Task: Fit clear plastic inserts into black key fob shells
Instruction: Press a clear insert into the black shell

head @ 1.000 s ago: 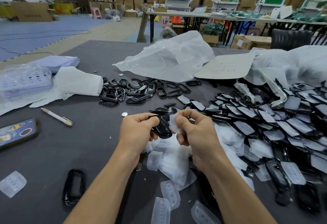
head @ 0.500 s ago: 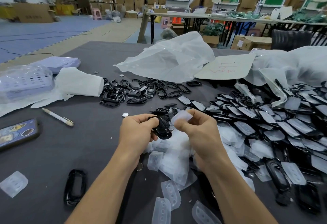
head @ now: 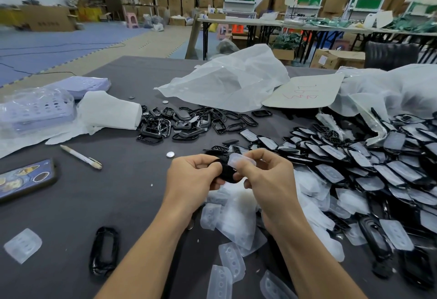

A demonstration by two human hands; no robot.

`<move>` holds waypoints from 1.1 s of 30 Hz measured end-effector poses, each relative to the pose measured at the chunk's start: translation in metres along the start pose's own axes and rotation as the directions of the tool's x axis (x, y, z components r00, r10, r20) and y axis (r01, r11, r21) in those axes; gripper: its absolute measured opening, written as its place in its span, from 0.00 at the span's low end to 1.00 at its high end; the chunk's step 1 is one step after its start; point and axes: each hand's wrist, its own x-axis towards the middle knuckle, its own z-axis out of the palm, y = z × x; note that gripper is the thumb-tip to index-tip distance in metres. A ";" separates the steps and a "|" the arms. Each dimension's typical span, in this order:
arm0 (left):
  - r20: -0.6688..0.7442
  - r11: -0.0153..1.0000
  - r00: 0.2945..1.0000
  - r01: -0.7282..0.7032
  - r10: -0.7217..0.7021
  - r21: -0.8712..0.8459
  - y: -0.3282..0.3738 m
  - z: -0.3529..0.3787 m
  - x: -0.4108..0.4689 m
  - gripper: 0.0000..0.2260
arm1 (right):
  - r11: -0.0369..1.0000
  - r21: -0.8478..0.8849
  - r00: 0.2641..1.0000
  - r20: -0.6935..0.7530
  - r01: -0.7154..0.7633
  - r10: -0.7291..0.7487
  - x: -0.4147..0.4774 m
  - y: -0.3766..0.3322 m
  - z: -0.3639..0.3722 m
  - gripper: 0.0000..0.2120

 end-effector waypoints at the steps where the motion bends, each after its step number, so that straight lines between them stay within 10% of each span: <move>1: 0.003 1.000 1.000 -0.001 0.001 -0.001 0.000 0.000 0.000 0.10 | 1.000 -0.011 1.000 -0.014 0.011 -0.012 0.000 0.001 0.000 0.07; 19: 0.275 0.957 0.949 0.213 -0.154 -0.198 0.008 -0.002 -0.004 0.14 | 0.996 -0.082 0.999 -0.032 -0.037 0.035 0.011 0.012 -0.002 0.06; 33: 0.370 0.932 0.921 0.237 -0.125 -0.274 0.005 0.001 -0.005 0.13 | 0.864 -0.453 0.945 -0.122 0.219 -0.303 0.000 0.013 0.006 0.10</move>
